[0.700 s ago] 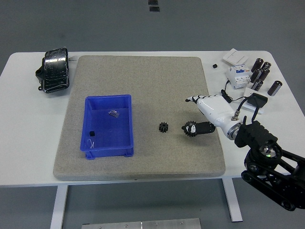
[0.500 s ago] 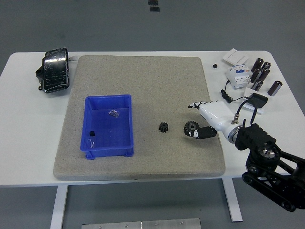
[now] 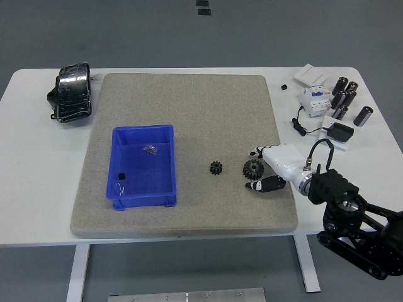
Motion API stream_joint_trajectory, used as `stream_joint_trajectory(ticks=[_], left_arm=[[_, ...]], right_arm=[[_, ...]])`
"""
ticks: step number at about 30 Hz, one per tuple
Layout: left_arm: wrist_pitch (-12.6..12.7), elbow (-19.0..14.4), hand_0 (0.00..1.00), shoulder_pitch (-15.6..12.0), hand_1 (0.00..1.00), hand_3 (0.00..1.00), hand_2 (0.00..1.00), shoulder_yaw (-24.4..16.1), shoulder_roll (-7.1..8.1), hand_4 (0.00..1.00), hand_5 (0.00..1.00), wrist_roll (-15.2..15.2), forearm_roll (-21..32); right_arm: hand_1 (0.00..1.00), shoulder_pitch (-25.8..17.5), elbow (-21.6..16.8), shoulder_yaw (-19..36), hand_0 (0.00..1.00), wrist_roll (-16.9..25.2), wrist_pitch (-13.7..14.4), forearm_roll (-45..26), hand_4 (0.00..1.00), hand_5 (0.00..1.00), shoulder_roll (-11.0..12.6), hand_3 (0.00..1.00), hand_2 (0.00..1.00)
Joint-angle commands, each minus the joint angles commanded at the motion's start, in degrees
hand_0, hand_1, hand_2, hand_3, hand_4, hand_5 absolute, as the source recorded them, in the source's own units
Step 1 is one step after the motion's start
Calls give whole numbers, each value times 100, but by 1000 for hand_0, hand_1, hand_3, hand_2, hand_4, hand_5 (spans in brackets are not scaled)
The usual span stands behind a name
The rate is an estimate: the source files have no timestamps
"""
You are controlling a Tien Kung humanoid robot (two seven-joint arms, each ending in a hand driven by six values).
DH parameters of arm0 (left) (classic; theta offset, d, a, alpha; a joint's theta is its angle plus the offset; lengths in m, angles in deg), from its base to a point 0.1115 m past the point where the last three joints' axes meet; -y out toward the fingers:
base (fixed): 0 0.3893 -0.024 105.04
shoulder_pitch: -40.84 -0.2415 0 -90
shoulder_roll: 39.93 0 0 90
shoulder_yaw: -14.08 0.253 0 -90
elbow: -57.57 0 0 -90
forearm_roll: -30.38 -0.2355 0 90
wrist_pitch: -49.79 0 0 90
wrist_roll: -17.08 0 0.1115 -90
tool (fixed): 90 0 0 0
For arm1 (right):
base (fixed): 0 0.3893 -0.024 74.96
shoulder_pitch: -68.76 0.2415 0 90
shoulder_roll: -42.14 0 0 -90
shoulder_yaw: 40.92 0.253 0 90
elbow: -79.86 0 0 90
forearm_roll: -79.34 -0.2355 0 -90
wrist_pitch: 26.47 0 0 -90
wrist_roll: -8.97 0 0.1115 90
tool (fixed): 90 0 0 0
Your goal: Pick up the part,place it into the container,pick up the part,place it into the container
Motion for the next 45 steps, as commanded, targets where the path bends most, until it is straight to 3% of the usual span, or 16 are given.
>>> stream_joint_trajectory(ticks=[4, 5, 10, 11, 16, 17, 25, 29, 34, 36, 40, 41, 45], left_arm=[[1, -1, 692, -5, 682, 638, 673, -1, 1, 737, 256, -2, -1], [1, -1, 692, -5, 682, 638, 673, 1, 1, 737, 256, -1, 2], [2, -2, 692, -3, 682, 638, 673, 13, -4, 737, 256, 4, 15], [2, -2, 692, -2, 682, 638, 673, 13, -5, 737, 257, 4, 13], [3, -2, 692, -2, 682, 638, 673, 11, -5, 737, 257, 2, 10], [4, -2, 692, -2, 682, 638, 672, 9, -4, 737, 256, 2, 8], [10, -2, 692, -6, 682, 638, 672, 26, -8, 737, 256, 13, 27], [11, -4, 692, -19, 682, 638, 672, 12, -11, 737, 256, 5, 15], [11, -3, 692, -12, 682, 638, 672, 10, -11, 737, 256, 6, 7], [9, -4, 692, -10, 682, 638, 672, 9, -14, 737, 256, 4, 4], [6, -10, 692, -17, 682, 638, 672, -17, -25, 737, 256, -14, -33], [6, -10, 692, -16, 682, 638, 672, -12, -27, 737, 257, -13, -28], [8, -11, 692, -10, 682, 638, 672, -10, -23, 737, 257, -15, -30]], right_arm=[[549, 15, 30, -71, 410, 26, 80, -46, 784, 524, -7, 754, 585], [508, 18, 34, -81, 379, 33, 99, -54, 623, 439, -9, 678, 459], [508, 44, 57, -131, 379, 86, 205, -130, 623, 439, -19, 678, 459], [480, 51, 67, -141, 368, 94, 217, -144, 537, 395, -25, 666, 402], [480, 77, 132, -201, 368, 137, 301, -201, 537, 395, -57, 666, 402], [471, 81, 147, -214, 352, 145, 320, -211, 488, 347, -61, 661, 369], [471, 106, 171, -267, 347, 156, 401, -223, 529, 390, -81, 653, 365], [469, 207, -66, -270, 341, 134, 510, -270, 548, 408, -109, 649, 365], [469, 435, -538, -239, 341, 103, 658, -479, 548, 408, -305, 649, 365], [486, 530, -655, -259, 364, 115, 748, -538, 579, 438, -423, 650, 424], [486, 792, -763, -428, 364, 109, 893, -639, 579, 438, -765, 650, 424], [513, 857, -777, -500, 416, 93, 878, -647, 595, 443, -829, 657, 516], [513, 1146, -757, -870, 416, 41, 783, -641, 595, 443, -1089, 657, 516]])
